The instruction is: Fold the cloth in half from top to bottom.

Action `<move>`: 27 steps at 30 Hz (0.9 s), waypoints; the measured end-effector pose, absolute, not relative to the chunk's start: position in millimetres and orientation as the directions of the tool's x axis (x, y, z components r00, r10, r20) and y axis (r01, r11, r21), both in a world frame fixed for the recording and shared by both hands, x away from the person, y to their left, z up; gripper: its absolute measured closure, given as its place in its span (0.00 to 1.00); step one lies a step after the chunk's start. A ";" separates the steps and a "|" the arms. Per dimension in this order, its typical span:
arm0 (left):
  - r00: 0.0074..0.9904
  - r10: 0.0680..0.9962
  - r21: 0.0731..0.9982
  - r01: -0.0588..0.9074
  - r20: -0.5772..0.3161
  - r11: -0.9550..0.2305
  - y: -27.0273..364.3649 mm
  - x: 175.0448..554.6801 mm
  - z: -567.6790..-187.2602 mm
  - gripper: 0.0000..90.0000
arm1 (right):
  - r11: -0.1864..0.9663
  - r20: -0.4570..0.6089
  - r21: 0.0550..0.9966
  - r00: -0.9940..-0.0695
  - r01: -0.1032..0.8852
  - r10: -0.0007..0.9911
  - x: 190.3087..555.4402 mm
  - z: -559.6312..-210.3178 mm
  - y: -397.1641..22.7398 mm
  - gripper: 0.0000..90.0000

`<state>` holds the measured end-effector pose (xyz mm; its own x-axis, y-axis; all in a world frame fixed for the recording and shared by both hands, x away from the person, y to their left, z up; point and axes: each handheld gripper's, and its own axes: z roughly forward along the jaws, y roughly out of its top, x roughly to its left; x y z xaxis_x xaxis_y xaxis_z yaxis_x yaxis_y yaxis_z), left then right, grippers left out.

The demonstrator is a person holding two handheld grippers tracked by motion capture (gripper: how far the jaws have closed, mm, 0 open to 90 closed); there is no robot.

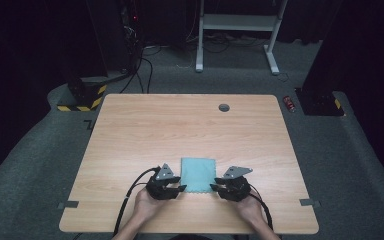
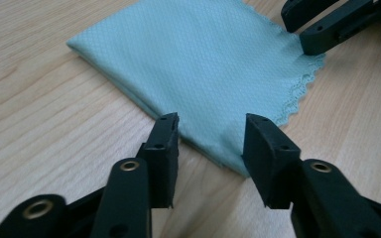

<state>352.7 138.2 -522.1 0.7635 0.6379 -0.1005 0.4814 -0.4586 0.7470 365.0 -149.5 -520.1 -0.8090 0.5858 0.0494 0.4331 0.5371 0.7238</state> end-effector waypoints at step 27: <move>0.426 0.905 0.755 0.595 -0.003 -0.277 222.6 354.9 -527.6 0.39 | 0.327 -0.011 0.733 -0.470 0.596 0.882 375.6 -522.6 -242.7 0.47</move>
<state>354.9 222.6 -527.6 0.4257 0.9048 -0.0034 0.5948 -0.2770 0.7546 375.6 -242.7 -522.6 -0.4703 0.8824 -0.0106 0.5961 0.3266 0.7335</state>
